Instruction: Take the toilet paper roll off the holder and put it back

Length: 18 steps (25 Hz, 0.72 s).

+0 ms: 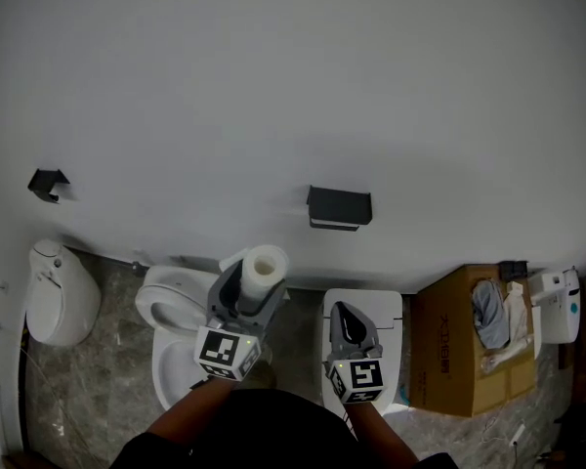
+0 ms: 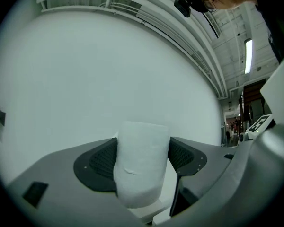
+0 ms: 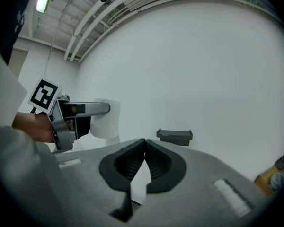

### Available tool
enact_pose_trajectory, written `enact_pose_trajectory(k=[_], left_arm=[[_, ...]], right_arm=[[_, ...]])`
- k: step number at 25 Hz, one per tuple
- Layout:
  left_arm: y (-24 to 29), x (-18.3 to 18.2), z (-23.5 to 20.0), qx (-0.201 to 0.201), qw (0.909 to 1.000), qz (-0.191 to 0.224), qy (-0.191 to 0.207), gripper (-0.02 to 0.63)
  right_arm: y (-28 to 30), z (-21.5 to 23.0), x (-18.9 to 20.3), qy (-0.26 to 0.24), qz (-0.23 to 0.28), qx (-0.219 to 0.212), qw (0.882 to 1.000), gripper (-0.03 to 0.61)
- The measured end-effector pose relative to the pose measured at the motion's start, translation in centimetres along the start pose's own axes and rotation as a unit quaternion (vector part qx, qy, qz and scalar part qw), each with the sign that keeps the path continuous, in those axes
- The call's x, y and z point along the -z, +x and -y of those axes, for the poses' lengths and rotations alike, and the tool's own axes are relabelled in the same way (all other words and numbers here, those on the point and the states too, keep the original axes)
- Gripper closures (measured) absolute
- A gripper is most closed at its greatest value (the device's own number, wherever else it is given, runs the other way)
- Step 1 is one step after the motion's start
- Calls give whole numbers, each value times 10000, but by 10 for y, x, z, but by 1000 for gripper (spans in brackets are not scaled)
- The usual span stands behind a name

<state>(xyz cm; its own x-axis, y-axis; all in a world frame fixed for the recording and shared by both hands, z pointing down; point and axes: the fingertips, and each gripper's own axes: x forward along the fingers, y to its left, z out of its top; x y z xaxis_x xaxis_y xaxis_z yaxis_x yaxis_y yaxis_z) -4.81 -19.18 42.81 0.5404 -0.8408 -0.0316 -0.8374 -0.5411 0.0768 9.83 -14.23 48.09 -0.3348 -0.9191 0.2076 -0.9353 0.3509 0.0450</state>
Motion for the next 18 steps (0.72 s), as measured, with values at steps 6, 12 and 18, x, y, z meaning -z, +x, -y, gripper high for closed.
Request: enact_pose_trajectory(k=[6,12,18], left_arm=[[65,-15,9,485,9986,99,169,281],[121,-23,21,994,9949,142,106,281],[171,-6,23,1348,9907,151,111,281]], right_arm=[[18,29,-12,6,42,362,9993,580],[31,59,-20,189,70,773,9968,580],[40,75,-32,783,284,1045,9910,580]])
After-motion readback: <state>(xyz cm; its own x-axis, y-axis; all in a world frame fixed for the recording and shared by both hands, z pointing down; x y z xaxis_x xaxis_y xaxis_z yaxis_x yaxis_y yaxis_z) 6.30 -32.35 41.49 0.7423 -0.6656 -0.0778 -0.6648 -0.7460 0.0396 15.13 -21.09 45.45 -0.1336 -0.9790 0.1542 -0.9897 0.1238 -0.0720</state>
